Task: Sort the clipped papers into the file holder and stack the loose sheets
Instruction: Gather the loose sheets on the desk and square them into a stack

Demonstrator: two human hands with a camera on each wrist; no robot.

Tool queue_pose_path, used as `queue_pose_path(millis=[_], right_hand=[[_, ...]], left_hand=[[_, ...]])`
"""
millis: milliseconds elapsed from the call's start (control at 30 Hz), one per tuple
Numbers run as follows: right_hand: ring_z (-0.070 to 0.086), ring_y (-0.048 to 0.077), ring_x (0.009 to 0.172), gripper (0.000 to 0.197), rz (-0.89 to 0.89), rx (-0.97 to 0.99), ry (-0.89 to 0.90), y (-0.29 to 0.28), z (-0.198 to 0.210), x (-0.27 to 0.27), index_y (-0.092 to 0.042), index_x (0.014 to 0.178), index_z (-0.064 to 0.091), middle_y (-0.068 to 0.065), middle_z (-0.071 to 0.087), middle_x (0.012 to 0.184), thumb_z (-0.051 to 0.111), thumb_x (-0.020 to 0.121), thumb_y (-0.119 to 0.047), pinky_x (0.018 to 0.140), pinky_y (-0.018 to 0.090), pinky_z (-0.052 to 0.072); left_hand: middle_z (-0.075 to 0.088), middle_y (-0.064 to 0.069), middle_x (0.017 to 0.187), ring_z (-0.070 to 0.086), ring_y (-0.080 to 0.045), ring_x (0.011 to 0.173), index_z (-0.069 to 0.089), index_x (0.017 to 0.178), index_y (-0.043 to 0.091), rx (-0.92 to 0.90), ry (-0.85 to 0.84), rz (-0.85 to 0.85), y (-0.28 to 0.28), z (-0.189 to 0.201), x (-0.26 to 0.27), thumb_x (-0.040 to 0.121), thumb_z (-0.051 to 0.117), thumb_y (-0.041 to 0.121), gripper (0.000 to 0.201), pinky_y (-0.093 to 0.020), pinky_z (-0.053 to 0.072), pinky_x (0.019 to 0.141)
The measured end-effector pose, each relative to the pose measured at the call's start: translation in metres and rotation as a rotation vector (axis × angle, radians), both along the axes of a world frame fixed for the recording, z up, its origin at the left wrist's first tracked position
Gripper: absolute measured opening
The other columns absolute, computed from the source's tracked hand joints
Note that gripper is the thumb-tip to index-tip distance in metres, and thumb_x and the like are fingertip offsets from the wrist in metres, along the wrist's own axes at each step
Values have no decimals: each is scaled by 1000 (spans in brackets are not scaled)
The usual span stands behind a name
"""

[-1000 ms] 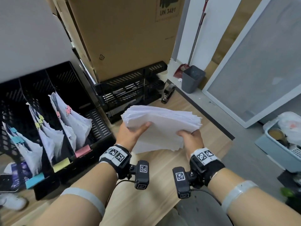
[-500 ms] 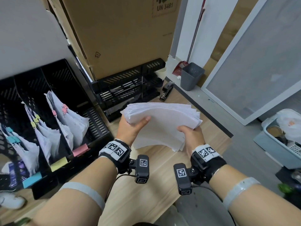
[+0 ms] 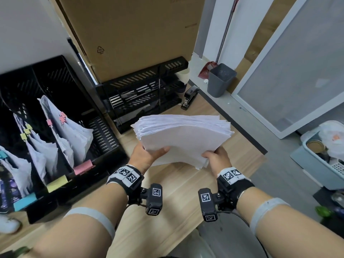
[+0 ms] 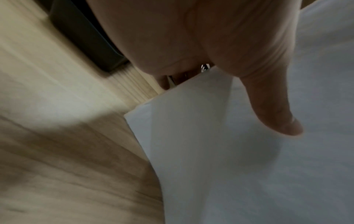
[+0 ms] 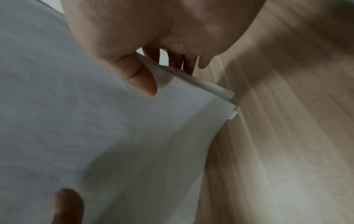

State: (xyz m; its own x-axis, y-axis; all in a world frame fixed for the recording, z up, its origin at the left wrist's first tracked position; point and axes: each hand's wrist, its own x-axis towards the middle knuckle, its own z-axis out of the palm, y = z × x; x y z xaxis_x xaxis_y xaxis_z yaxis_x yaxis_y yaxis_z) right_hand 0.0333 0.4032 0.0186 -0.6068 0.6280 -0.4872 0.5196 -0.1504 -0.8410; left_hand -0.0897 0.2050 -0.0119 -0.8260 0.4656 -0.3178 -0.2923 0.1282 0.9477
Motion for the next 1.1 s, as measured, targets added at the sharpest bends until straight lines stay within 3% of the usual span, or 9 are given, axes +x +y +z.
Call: queue_pose_path(millis=[167,300,467,567,633,700,800,933,1100], right_hand=[[61,26,91,28,57,16,-99,-2,-23,3,-3,110,62,8,66,95,61,82,2,60,19,42],[61,29,84,19,163,35,-195,1,-29,7,5,98,65,13,66,87,61,79,3,59,20,44],[60,13,72,14,77,74,-107,9,-21,10,-12,93,65,-2,65,77,63,83,-2,55,19,40],[62,16,77,22,-4,22,-75,11,-15,5,-16,101,66,0,67,86,68,81,-7,56,22,42],[62,24,83,26,24,14,-79,14,-11,1,-12,106,63,6,66,93,65,82,-2,53,22,41],[59,26,84,25,113,41,-111,18,-4,-2,-10,105,58,10,64,95,60,83,1,51,22,40],[64,23,83,22,295,95,-162,24,5,-4,-5,102,62,14,68,95,66,80,-6,61,23,50],[66,22,102,30,544,101,-187,27,29,-6,-19,100,64,2,70,102,81,76,-16,86,27,48],[63,11,69,22,878,111,-239,2,75,-14,-20,102,57,-10,66,89,66,90,-36,59,12,50]], left_hand=[[77,1,103,73,-9,96,64,118,11,-15,-3,42,6,-8,7,71,89,17,53,-13,54,77],[78,-2,106,73,-16,101,66,119,7,-28,-10,13,5,-12,9,59,95,35,71,-25,55,84],[77,12,92,73,-3,90,74,100,22,-112,30,22,8,5,3,69,90,25,35,-30,55,90],[71,-7,66,60,6,52,63,90,-16,-110,62,53,17,16,2,73,88,24,50,-10,49,60],[58,-23,79,48,-5,41,49,91,-29,-120,98,48,19,22,7,80,82,14,55,-12,34,45],[67,-12,65,58,-9,61,71,84,-2,-157,67,27,18,22,7,79,83,20,26,-16,49,60],[77,0,103,72,-24,102,76,96,37,-113,47,49,10,33,6,68,89,39,31,-47,56,96],[77,-11,105,72,-36,101,79,94,19,-32,-43,122,0,56,2,65,89,35,34,-57,54,95],[75,-21,105,71,-33,91,73,102,-1,-48,-37,198,-20,95,-4,85,77,17,25,-52,56,91]])
